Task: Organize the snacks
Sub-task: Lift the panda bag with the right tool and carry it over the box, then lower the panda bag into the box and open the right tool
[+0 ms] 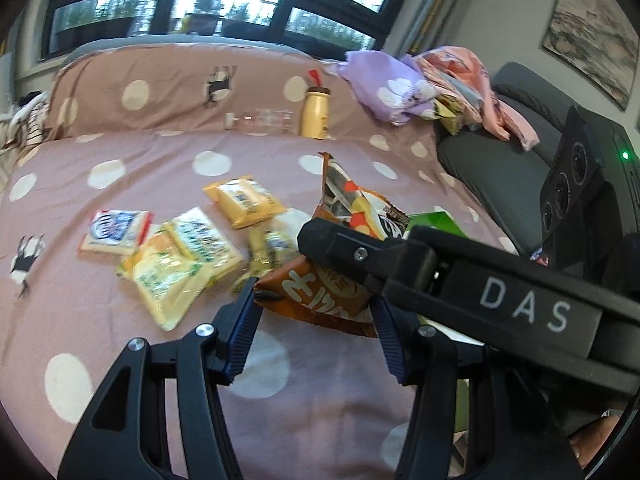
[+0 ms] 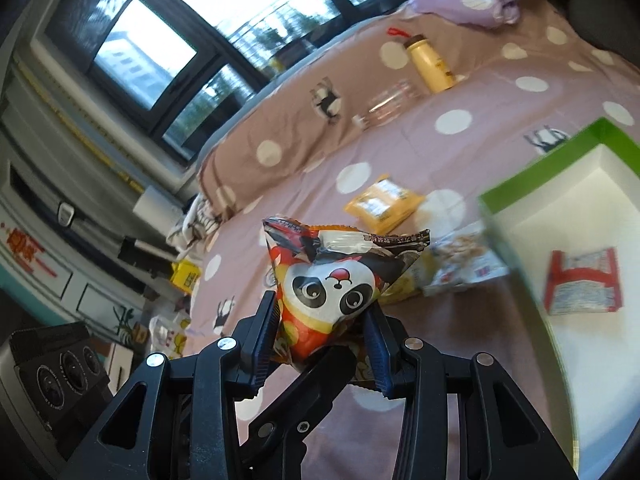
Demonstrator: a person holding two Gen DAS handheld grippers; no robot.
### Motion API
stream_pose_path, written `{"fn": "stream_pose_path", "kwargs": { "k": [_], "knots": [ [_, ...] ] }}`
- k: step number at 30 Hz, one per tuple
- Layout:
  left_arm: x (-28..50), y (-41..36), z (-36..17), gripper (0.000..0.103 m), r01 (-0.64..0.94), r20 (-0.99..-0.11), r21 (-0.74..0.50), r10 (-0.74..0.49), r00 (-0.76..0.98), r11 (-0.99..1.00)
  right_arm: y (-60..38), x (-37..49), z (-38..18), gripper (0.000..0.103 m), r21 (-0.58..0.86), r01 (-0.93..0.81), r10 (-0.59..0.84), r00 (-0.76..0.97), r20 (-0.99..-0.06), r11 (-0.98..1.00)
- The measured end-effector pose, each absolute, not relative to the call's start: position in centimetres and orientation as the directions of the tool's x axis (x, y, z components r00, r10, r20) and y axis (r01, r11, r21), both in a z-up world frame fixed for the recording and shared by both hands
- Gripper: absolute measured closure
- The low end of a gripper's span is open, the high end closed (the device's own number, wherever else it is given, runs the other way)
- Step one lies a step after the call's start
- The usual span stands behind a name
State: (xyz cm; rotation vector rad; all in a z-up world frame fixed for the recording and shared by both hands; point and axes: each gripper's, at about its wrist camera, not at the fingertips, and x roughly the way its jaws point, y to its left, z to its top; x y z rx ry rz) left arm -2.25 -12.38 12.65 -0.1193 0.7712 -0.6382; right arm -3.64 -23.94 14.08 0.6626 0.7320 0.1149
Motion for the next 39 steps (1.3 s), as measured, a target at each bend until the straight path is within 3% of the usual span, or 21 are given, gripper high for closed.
{"fn": "stream_pose_path", "kwargs": {
  "k": [15, 39],
  "knots": [
    [-1.0, -22.4, 12.5, 0.051, 0.660, -0.663, -0.277, -0.636, 0.394, 0.698, -33.4, -5.9, 13.1, 0.058, 0.646, 0.324, 0.186, 0.784, -0.592, 0.691],
    [-0.6, -30.1, 8.4, 0.051, 0.725, -0.769, -0.302, -0.607, 0.198, 0.619, -40.1, -8.1, 8.4, 0.058, 0.655, 0.540, 0.120, 0.716, -0.687, 0.528]
  ]
}}
